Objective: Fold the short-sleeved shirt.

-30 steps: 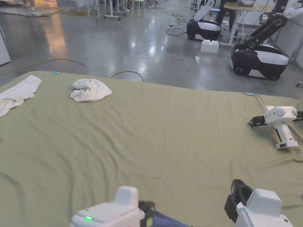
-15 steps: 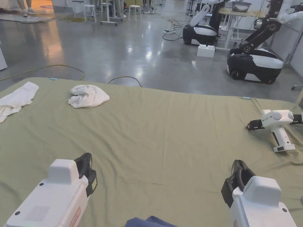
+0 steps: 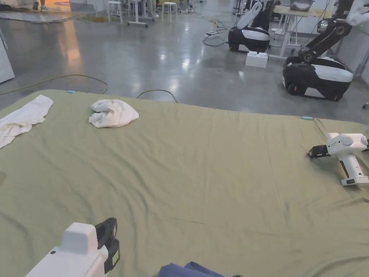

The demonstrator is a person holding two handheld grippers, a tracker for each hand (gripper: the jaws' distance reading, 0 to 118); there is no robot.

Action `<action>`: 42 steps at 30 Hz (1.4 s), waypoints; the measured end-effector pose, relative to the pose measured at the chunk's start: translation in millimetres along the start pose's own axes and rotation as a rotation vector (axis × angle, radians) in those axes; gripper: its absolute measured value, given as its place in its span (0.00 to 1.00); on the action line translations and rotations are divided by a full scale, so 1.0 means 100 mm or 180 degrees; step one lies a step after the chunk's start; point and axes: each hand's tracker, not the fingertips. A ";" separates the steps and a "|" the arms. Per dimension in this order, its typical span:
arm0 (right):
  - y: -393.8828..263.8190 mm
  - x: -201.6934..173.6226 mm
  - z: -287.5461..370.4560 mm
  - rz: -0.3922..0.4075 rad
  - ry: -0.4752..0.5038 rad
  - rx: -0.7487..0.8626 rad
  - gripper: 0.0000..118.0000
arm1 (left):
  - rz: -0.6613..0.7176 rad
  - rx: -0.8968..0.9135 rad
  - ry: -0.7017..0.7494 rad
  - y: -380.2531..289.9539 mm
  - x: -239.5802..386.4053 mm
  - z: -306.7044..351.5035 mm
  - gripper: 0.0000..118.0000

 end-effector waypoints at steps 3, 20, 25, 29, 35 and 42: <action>-0.28 -0.04 -0.17 0.0014 -0.0062 -0.0222 0.02 | 0.0071 -0.0222 -0.0117 -0.13 -0.02 0.01 0.02; -0.40 0.08 -0.53 -0.0316 -0.0413 -0.0281 0.02 | 0.1277 -0.1718 -0.1551 -0.63 -0.25 -0.74 0.72; -0.49 0.12 -0.52 -0.0401 -0.0443 -0.0345 0.02 | 0.1818 -0.2237 -0.1888 -0.89 -0.26 -1.12 0.74; -0.49 0.12 -0.50 -0.0382 -0.0439 -0.0355 0.02 | 0.1870 -0.2499 -0.2193 -1.05 -0.12 -1.31 0.73; -0.48 0.12 -0.50 -0.0336 -0.0436 -0.0368 0.02 | 0.2240 -0.2632 -0.2341 -1.18 0.01 -1.46 0.54; -0.47 0.13 -0.48 -0.0351 -0.0399 -0.0359 0.02 | 0.2737 -0.2505 -0.2534 -1.36 -0.09 -1.38 0.19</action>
